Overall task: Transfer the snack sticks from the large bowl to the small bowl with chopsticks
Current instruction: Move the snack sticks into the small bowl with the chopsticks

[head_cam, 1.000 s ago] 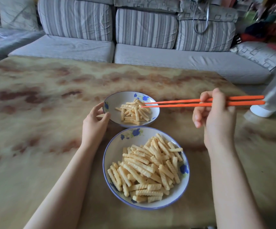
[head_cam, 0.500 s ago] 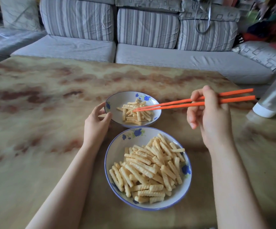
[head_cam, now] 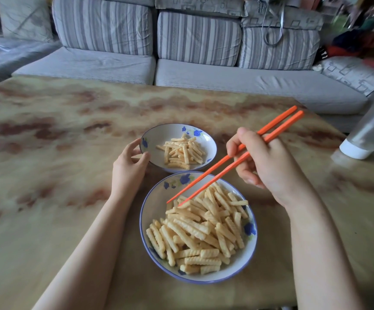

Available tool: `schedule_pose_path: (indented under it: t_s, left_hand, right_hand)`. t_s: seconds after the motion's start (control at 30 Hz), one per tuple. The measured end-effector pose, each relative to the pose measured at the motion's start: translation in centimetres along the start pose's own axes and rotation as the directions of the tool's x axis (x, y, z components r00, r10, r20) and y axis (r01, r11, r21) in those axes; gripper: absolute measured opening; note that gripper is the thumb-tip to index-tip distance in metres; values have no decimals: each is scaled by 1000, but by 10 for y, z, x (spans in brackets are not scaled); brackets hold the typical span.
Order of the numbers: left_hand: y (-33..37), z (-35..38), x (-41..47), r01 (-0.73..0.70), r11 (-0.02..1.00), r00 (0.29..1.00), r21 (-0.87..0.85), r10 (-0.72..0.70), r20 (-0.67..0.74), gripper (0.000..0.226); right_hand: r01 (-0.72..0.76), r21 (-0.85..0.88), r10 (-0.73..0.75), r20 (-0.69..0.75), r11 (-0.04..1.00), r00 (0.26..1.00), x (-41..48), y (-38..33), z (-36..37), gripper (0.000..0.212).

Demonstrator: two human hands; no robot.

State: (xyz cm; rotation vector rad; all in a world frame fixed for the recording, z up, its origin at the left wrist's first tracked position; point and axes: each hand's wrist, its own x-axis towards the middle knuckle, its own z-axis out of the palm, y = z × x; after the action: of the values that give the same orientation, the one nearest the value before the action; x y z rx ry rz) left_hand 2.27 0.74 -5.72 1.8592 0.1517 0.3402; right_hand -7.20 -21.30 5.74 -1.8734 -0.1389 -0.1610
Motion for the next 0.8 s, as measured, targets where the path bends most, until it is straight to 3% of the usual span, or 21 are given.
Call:
schedule_pose_path:
  t_s: [0.3, 0.63, 0.8]
  left_hand:
    - [0, 0, 0, 3, 1000, 1000, -8, -3, 2, 41]
    - [-1, 0, 1, -9, 1000, 1000, -5, 9, 8, 39]
    - [-3, 0, 2, 0, 1000, 1000, -14, 0, 10, 41]
  right_hand:
    - [1, 65, -2, 11, 998, 1000, 5, 7, 8, 44]
    - [80, 205, -32, -226, 975, 974, 5, 5, -8, 49]
    - [180, 303, -53, -383, 936, 922, 9, 5, -7, 54]
